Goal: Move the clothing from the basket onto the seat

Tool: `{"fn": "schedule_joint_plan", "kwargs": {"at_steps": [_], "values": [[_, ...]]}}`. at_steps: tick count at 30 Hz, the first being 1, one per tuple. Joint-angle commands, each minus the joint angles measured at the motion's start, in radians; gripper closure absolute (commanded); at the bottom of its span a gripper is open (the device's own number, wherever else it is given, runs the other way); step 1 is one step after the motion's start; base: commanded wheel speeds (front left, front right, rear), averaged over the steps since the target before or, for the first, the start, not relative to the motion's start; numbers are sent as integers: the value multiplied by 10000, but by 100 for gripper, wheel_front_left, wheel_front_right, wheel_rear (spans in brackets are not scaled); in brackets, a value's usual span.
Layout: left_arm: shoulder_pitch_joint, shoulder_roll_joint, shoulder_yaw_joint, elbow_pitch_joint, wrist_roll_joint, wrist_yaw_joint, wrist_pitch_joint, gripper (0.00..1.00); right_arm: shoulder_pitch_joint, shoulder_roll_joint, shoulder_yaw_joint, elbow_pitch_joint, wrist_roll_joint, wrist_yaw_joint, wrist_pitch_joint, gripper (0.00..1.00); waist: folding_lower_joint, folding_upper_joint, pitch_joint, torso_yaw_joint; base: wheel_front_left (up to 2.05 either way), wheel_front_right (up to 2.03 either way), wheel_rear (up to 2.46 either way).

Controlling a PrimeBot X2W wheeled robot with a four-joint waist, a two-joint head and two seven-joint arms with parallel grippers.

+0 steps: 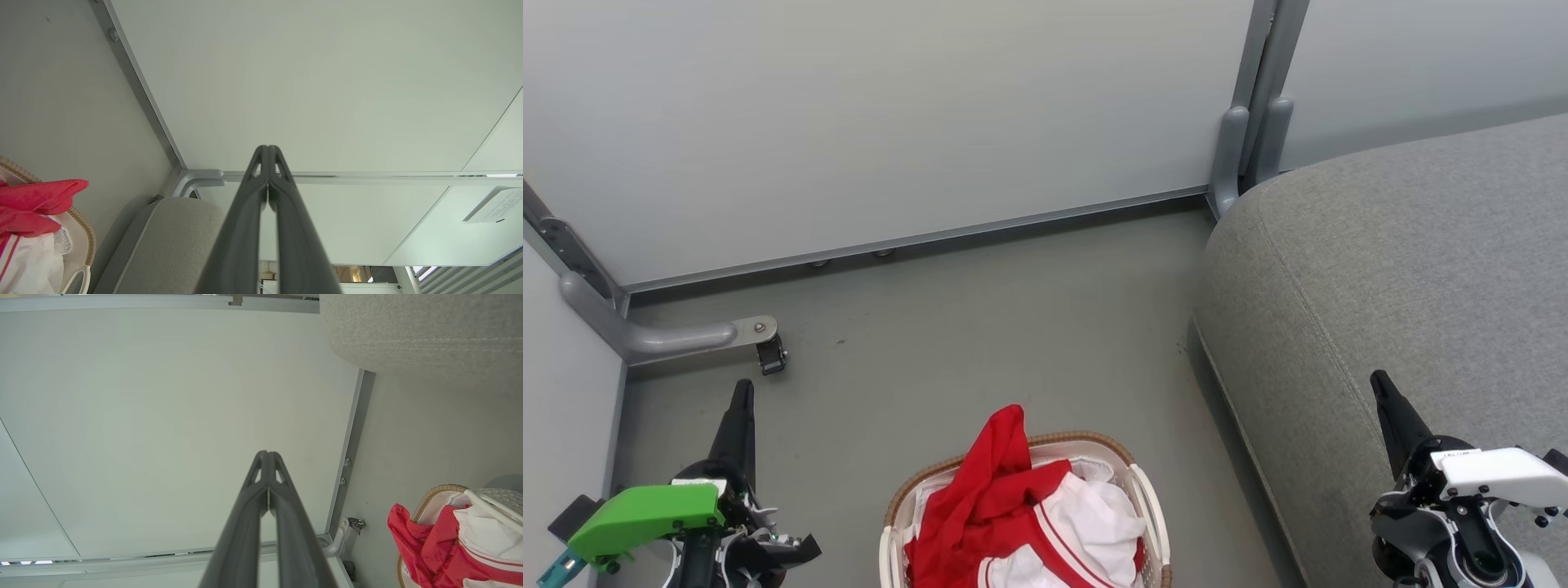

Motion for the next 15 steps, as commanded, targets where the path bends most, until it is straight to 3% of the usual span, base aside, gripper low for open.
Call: {"fn": "schedule_joint_plan", "kwargs": {"at_steps": [1, 15], "values": [[-115, 63, 17, -18, -29, -53, 21, 100, -81, -57, -14, -28, 36, 0, 17, 100, 0, 0, 0, 0, 0, 0, 0], [-115, 63, 17, -18, -29, -53, 21, 100, -81, -57, -14, -28, 36, 0, 17, 100, 0, 0, 0, 0, 0, 0, 0]]}}
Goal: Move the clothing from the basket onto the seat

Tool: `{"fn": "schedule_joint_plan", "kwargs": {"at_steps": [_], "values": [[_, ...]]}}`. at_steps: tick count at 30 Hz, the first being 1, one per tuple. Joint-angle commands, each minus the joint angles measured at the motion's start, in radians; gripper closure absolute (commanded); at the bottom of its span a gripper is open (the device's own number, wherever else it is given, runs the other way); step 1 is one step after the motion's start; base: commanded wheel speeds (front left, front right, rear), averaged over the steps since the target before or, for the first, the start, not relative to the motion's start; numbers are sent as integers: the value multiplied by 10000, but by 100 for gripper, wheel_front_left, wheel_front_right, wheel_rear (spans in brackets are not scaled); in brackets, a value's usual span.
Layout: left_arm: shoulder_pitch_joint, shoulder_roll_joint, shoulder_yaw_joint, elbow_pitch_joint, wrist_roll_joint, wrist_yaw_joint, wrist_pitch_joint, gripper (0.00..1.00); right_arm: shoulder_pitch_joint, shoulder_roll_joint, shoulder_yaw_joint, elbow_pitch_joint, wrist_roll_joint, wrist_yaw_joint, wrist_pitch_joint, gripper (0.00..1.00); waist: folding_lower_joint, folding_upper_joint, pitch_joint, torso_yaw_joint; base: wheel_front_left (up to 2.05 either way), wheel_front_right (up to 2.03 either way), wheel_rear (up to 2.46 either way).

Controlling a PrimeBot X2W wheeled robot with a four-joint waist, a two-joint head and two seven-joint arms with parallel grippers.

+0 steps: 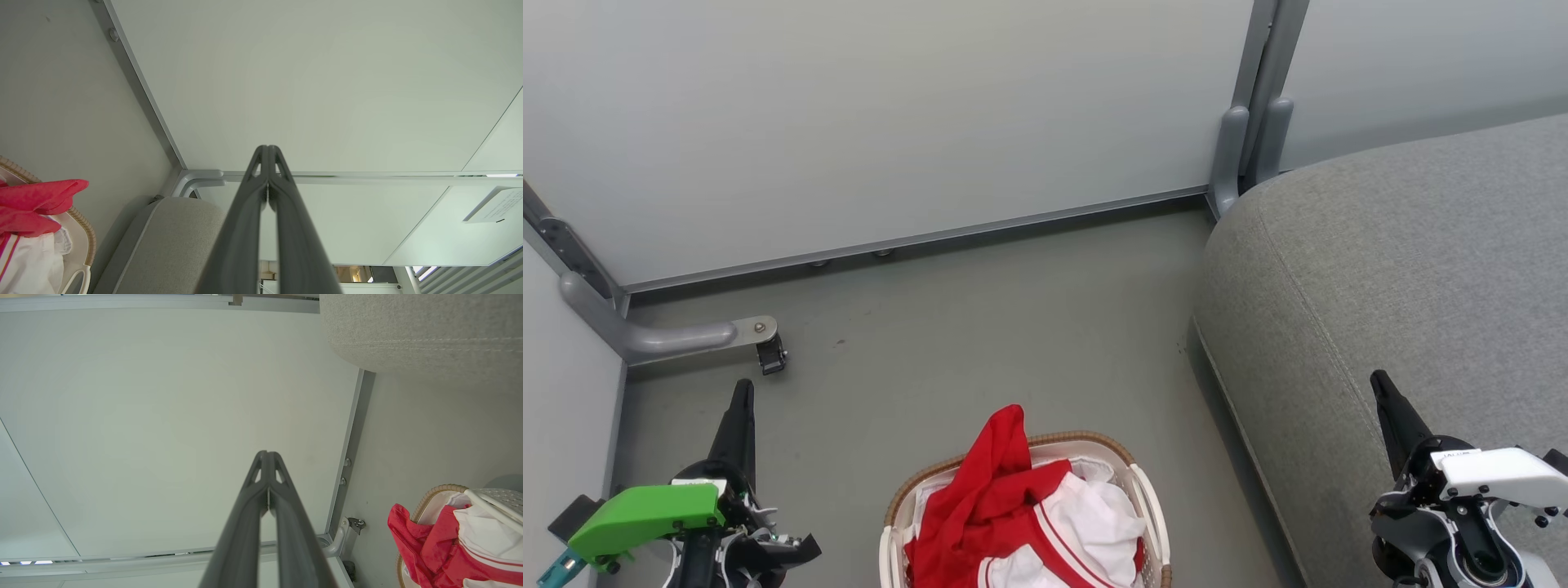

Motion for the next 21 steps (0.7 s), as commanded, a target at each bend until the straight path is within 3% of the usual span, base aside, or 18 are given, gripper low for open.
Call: {"fn": "schedule_joint_plan", "kwargs": {"at_steps": [1, 10, 11, 21], "values": [[-115, 63, 17, -18, -29, -53, 21, 100, -81, -57, -14, -28, 36, 0, 17, 100, 0, 0, 0, 0, 0, 0, 0], [-115, 63, 16, -18, -28, -53, 21, 100, -81, -57, -13, -28, 36, 0, 17, 100, 0, 0, 0, 0, 0, 0, 0], [12, -6, -6, 37, 2, 0, -5, 0, 17, 11, 6, 40, -6, 0, -6, 0, 0, 0, 0, 0, 0, 0, 0], [427, -68, -332, 293, 180, 10, -298, 0, 381, 121, 269, 410, -190, -2, -290, 0, 0, 0, 8, 3, 0, 0, 0]]}}
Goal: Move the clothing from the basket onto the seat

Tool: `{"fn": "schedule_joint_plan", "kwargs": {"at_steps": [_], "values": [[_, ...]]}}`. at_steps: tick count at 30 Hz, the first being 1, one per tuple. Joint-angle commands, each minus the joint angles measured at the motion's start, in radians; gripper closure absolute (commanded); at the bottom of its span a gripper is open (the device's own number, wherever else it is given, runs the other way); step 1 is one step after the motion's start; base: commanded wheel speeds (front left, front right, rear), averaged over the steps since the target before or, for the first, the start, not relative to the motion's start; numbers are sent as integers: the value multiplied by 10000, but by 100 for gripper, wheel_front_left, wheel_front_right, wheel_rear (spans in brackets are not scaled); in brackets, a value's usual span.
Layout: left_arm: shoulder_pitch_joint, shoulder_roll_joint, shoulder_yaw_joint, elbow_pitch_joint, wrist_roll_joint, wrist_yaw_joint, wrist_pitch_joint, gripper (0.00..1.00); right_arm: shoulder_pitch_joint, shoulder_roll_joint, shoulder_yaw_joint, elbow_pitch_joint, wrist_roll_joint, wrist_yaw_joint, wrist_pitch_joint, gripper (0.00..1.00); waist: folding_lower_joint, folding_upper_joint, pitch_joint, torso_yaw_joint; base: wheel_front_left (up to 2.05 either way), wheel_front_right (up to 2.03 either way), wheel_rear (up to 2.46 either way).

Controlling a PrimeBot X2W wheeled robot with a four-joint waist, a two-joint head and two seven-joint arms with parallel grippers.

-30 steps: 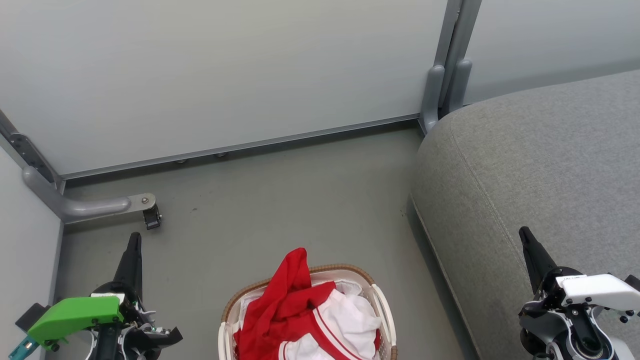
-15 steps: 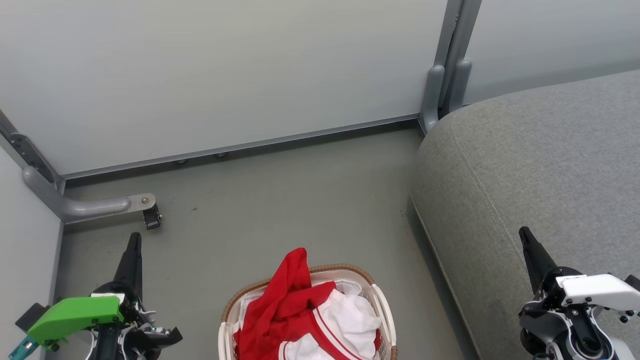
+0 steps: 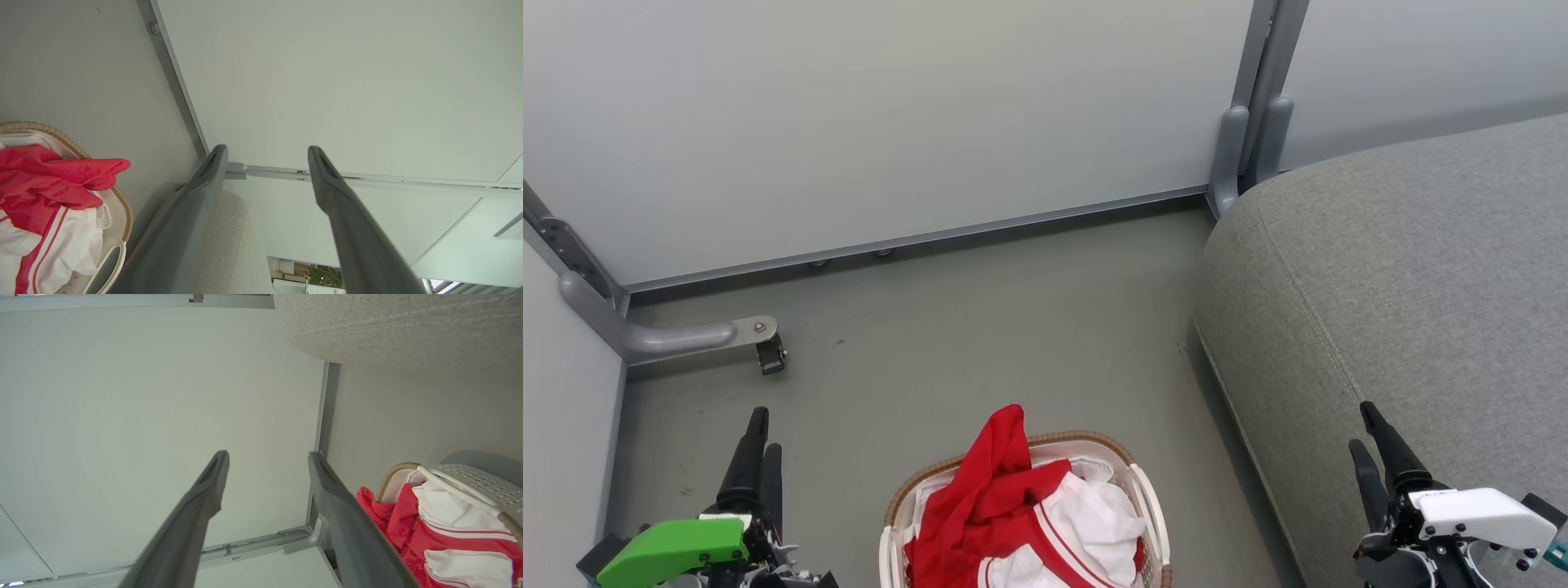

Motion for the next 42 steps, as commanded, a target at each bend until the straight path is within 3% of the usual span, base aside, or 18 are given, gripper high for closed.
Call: {"fn": "schedule_joint_plan", "kwargs": {"at_steps": [1, 9, 25, 42], "values": [[-70, 28, -110, -242, 181, -11, -124, 0, -119, -71, 71, -159, -149, 0, -137, 0, 0, 0, 2, 1, 0, 0, 0], [48, 41, -365, -618, 1126, -15, -503, 0, -95, -92, -2, -269, -974, 0, -517, 0, 0, 0, 6, 6, 0, 0, 0], [353, 66, -713, -1500, 4413, 79, -1174, 0, 169, -128, 327, -1495, -4765, 1, -1193, 0, 0, 0, 7, 28, 0, 0, 0], [770, 90, -1248, -1805, 7664, 550, -1770, 0, 447, -154, 904, -1454, -7983, 1, -1788, 0, 0, 0, -21, 74, 0, 0, 0]]}}
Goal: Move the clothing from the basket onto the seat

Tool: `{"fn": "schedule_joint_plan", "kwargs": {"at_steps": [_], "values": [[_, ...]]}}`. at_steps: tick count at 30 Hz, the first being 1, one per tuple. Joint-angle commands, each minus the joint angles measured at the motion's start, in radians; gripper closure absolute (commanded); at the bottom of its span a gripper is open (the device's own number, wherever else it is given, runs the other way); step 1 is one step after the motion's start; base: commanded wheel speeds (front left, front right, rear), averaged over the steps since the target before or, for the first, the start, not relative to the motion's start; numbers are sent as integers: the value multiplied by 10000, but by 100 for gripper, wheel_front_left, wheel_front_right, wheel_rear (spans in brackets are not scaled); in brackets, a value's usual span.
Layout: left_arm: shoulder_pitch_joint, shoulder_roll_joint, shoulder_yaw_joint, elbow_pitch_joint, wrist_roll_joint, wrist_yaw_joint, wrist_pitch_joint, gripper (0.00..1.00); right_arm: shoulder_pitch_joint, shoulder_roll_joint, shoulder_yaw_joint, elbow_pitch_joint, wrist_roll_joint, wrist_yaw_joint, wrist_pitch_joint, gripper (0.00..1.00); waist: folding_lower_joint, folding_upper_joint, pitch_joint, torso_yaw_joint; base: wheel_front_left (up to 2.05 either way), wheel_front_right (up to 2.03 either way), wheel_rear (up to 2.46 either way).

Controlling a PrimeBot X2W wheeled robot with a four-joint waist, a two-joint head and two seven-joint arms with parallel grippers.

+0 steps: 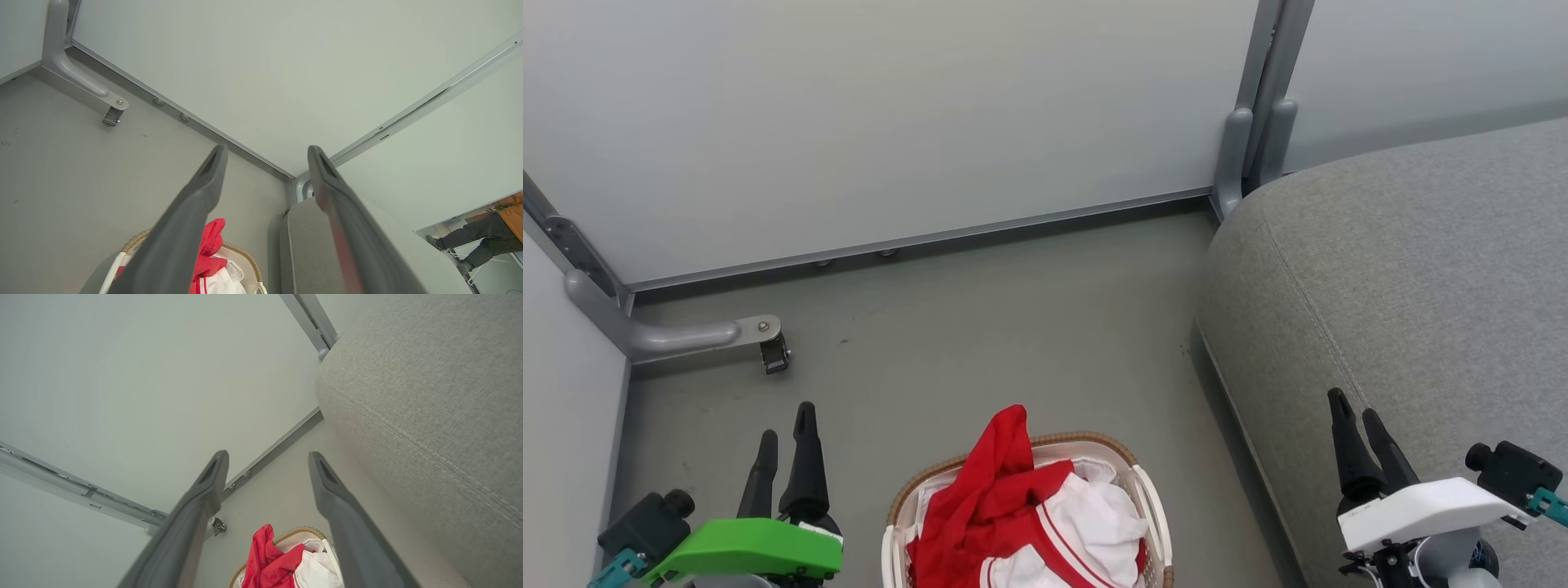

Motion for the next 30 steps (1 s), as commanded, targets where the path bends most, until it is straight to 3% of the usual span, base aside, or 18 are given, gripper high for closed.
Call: {"fn": "schedule_joint_plan", "kwargs": {"at_steps": [1, 30], "values": [[41, 72, -36, -171, 370, 66, -123, 0, 9, -66, 57, -68, -378, 1, -134, 0, 0, 0, -3, 10, 0, 0, 0], [524, 104, -499, -384, 3463, 392, -941, 0, 176, -107, 560, -209, -3944, 2, -959, 0, 0, 0, 6, 144, 0, 0, 0]]}}
